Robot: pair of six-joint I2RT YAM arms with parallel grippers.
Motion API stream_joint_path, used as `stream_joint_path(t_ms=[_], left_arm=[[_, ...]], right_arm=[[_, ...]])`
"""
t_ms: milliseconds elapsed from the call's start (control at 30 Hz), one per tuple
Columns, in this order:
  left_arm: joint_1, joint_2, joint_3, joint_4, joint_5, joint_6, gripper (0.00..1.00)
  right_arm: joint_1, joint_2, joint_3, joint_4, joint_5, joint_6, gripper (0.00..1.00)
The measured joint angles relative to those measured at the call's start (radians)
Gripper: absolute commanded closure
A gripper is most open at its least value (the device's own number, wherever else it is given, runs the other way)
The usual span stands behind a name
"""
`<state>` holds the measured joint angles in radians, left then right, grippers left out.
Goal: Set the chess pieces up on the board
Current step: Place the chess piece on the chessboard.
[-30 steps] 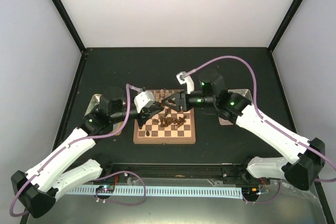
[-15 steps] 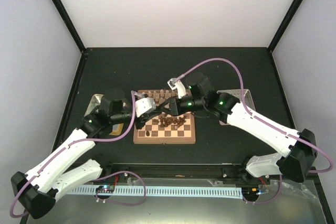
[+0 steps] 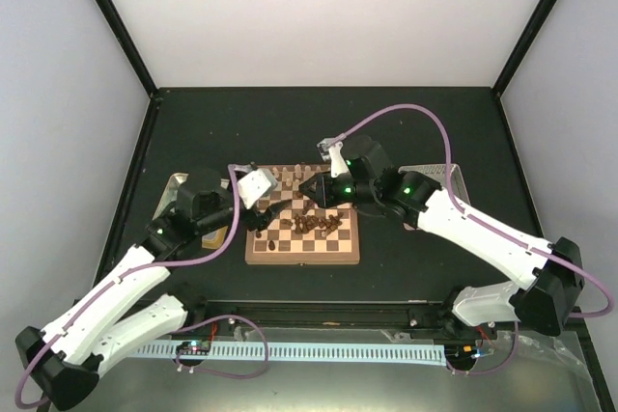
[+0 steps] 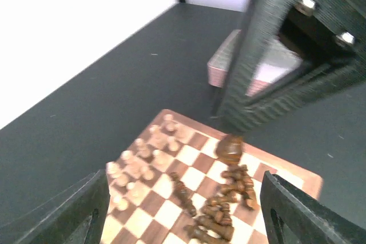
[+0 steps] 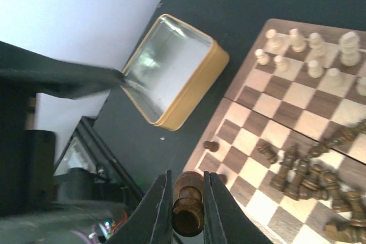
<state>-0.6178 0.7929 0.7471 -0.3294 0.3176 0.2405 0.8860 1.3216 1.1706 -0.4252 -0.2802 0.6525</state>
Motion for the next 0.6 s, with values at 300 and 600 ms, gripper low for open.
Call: stream_joint_path(t_ms=[300, 600], left_arm=[[0.000, -0.186, -0.038, 0.103, -0.534, -0.162, 0.11], [0.003, -0.361, -0.047, 0.151, -0.935, -0.237, 0.09]], right_arm=[[0.072, 0.144, 0.066, -0.055, 0.175, -0.036, 0.94], [0.285, 0.467, 0.322, -0.151, 0.309, -0.142, 0.94]])
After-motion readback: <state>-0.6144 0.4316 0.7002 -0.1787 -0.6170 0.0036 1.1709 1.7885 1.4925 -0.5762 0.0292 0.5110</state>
